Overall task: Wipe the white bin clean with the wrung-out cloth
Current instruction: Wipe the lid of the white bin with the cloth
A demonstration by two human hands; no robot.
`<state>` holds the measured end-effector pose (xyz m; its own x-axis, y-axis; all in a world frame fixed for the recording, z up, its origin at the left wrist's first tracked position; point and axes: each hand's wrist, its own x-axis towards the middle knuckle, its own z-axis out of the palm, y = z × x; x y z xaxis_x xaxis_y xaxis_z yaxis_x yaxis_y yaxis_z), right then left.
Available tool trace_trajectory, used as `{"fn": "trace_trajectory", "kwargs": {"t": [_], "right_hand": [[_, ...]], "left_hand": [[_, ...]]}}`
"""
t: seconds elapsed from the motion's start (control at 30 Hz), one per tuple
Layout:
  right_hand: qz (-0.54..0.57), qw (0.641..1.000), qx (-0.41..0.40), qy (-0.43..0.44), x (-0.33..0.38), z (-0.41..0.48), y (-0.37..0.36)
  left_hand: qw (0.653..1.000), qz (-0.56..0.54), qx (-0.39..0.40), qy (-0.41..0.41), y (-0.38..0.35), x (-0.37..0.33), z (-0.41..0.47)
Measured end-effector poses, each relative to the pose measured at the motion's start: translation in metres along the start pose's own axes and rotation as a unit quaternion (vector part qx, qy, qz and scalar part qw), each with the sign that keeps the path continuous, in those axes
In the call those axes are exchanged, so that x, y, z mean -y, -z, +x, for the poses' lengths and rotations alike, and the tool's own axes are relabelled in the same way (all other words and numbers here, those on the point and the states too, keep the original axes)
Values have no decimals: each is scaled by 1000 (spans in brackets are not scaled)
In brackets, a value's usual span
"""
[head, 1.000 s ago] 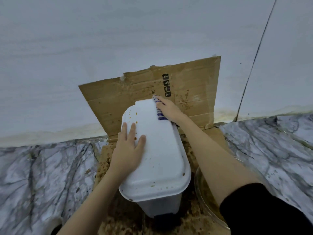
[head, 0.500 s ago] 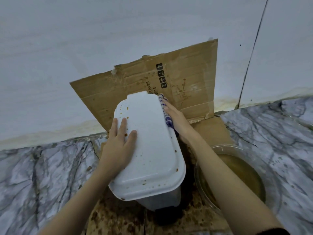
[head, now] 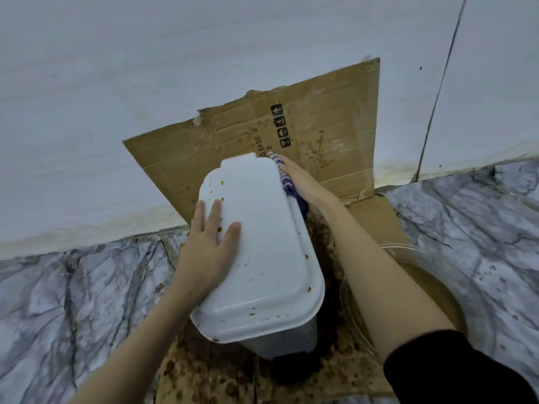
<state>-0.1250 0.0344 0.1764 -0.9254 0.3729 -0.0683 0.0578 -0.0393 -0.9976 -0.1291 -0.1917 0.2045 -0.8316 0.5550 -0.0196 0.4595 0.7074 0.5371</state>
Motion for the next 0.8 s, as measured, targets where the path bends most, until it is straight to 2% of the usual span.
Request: {"fn": "trace_trajectory", "kwargs": {"t": [0.27, 0.4, 0.6, 0.8], "right_hand": [[-28, 999, -39, -23, -1, -8, 7], [-39, 999, -4, -29, 7, -4, 6], [23, 999, -4, -25, 7, -8, -6], [49, 997, -57, -16, -9, -46, -12]], "left_hand": [[1000, -16, 4, -2, 1, 2, -1], [1000, -17, 3, -10, 0, 2, 0], [1000, -12, 4, 2, -1, 1, 1], [1000, -12, 1, -4, 0, 2, 1]]}}
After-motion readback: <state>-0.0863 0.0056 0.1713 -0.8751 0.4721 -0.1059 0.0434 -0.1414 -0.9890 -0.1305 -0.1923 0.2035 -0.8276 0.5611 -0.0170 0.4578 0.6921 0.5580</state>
